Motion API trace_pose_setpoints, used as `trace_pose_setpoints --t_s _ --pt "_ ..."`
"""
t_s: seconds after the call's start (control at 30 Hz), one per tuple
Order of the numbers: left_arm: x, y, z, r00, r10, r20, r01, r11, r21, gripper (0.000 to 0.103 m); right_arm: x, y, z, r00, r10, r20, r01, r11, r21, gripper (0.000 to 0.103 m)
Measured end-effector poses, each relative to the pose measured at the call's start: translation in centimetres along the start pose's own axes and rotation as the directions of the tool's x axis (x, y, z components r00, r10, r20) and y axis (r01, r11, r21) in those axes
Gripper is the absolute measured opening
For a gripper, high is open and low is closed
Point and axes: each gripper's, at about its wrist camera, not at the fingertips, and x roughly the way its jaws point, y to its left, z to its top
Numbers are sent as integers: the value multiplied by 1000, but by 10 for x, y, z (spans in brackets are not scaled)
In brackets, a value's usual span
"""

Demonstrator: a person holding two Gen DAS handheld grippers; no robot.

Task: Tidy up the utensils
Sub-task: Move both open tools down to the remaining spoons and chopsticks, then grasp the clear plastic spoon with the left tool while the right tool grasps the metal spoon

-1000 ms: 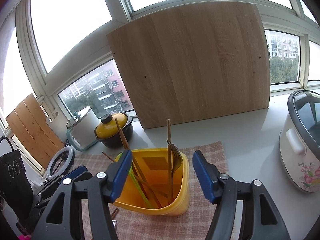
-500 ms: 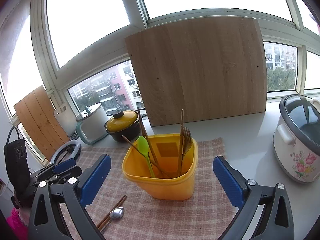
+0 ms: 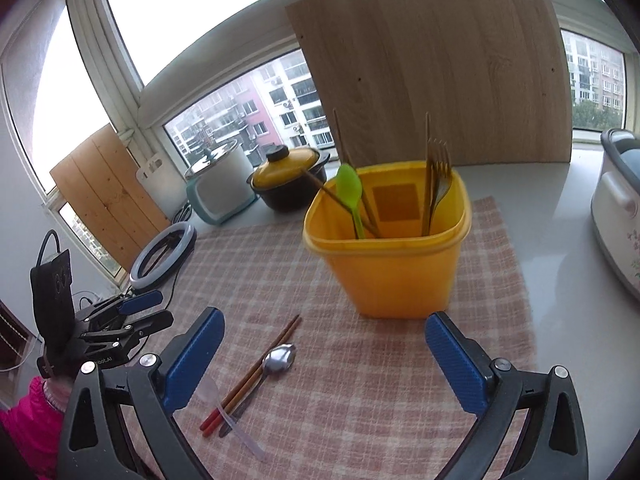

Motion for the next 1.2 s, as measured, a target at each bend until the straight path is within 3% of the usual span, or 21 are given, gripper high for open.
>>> trace_pose_setpoints --t_s 0.13,0.3,0.4,0.57,0.73,0.83,1.1,1.2 --pt "-2 9 -22 998 -13 -55 9 998 -66 59 21 3 -17 995 63 -79 -58 997 58 89" --pt "1 29 -56 991 -56 -121 26 972 -232 59 50 10 -39 978 118 -171 -105 991 85 74" --pt "4 41 -76 986 -90 -141 38 942 -335 59 70 14 -51 960 161 -231 -135 983 123 67" --pt "11 50 -96 980 -133 -149 56 898 -436 59 111 14 -71 914 240 -327 -172 959 225 42" --pt "21 59 -107 970 -195 -143 95 852 -515 59 139 12 -86 888 286 -360 -176 935 307 39" --pt "27 60 -109 966 -208 -151 99 844 -527 59 147 9 -90 879 326 -348 -190 909 370 38" --pt "42 60 -108 957 -237 -165 116 838 -534 54 158 3 -86 882 364 -298 -202 865 459 38" --pt "46 61 -105 955 -246 -164 122 835 -537 50 162 2 -84 893 356 -274 -191 853 486 34"
